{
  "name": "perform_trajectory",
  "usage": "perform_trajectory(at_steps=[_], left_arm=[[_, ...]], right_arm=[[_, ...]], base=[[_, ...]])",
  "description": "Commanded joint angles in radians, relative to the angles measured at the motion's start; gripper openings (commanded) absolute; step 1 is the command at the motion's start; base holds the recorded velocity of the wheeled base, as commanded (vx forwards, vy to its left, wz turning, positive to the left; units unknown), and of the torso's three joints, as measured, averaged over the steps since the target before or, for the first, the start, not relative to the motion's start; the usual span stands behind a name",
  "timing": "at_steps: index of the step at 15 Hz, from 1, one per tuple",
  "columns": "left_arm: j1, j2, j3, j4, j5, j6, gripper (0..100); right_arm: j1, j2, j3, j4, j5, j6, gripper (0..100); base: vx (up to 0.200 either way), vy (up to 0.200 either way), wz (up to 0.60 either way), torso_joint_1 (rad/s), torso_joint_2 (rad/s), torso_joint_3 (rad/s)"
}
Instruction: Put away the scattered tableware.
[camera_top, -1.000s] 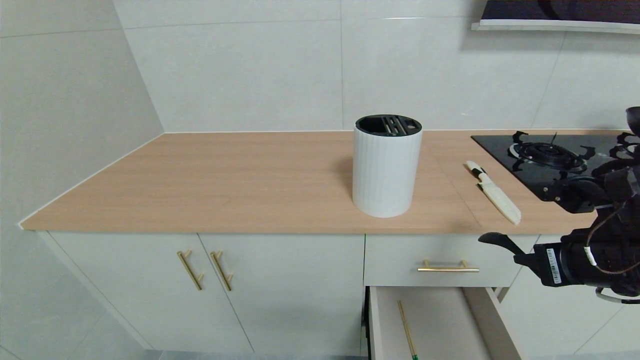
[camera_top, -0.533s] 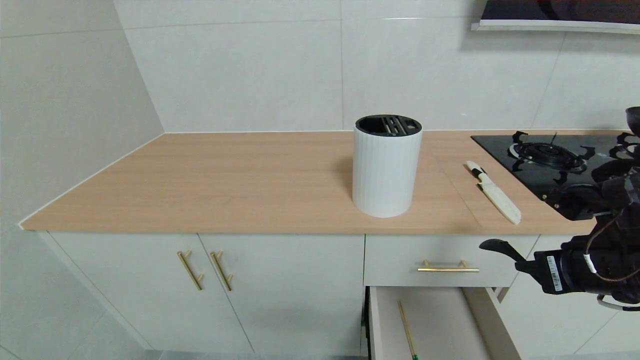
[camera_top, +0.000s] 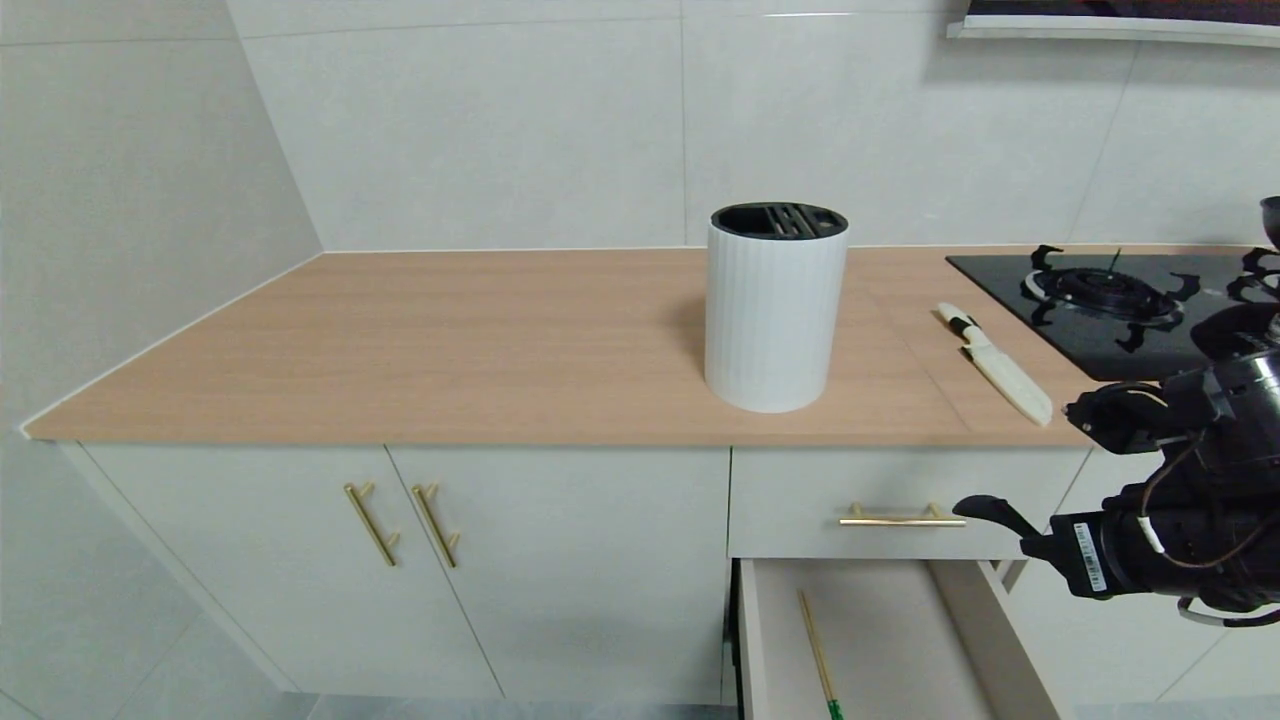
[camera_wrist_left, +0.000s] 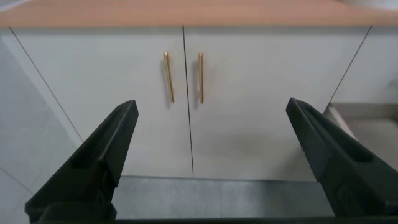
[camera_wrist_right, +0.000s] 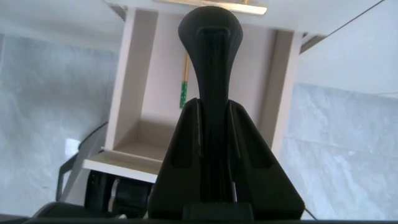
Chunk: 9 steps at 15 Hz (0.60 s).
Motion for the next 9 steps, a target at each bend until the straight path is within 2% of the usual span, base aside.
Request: perform_trajectory(at_steps=[1,9], left_arm=[[0.000,0.000,0.000,0.000,0.001,0.000,100],[0.000,0.002,0.000,0.000,-0.001,0.000,100]], right_arm=[[0.000,0.015,0.001,0.000,0.000,0.000,0],[0.000,0.047,0.024,-0.043,-0.001,-0.002,0]], base=[[0.000,0.000,0.00,-0.188,0.47,0.281],[0.000,0.000,0.00,-0.180,0.48,0.292]])
